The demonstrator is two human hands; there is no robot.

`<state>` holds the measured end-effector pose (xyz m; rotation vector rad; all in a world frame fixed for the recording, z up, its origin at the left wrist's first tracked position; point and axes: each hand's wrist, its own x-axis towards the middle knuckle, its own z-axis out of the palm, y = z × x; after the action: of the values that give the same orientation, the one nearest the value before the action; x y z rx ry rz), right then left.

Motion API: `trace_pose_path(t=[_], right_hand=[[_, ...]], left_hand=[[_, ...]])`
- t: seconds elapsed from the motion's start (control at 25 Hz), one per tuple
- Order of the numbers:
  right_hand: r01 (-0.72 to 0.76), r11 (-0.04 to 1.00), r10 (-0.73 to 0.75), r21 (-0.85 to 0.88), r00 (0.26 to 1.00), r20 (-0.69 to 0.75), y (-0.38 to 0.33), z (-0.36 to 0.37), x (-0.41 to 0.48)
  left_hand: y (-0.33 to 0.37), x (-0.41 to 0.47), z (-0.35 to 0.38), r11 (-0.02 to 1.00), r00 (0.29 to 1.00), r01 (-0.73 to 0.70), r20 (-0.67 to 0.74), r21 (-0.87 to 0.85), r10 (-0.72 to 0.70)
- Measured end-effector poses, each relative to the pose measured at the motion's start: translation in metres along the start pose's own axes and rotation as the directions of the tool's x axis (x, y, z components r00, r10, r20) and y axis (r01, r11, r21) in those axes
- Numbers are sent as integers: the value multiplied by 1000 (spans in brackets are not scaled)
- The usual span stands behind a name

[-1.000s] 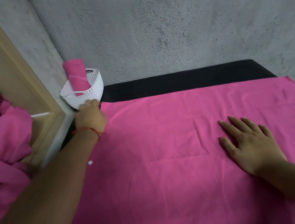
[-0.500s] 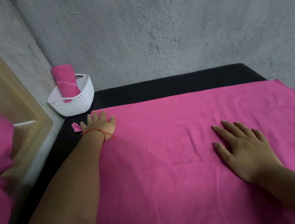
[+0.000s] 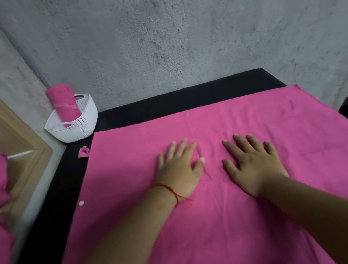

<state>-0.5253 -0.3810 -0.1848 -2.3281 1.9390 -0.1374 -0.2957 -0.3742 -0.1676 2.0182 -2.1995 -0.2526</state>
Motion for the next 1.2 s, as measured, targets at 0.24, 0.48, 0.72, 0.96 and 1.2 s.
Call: trace_pose_path(t=[0.24, 0.48, 0.72, 0.96, 1.2], right_hand=[[-19, 1000, 18, 6, 998, 56, 86, -18, -17], [-313, 948, 315, -62, 949, 13, 214, -45, -34], [192, 977, -196, 89, 980, 45, 43, -42, 26], [151, 988, -154, 33, 983, 97, 54, -16, 91], [-286, 958, 287, -23, 954, 86, 179, -40, 134]], left_hand=[[-89, -69, 6, 944, 956, 293, -61, 150, -287], [-163, -111, -18, 829, 841, 540, -54, 145, -538], [-5, -27, 5, 982, 984, 174, -52, 68, -170], [-49, 45, 6, 952, 955, 295, 15, 87, -297], [-184, 67, -31, 778, 779, 617, 49, 121, -625]])
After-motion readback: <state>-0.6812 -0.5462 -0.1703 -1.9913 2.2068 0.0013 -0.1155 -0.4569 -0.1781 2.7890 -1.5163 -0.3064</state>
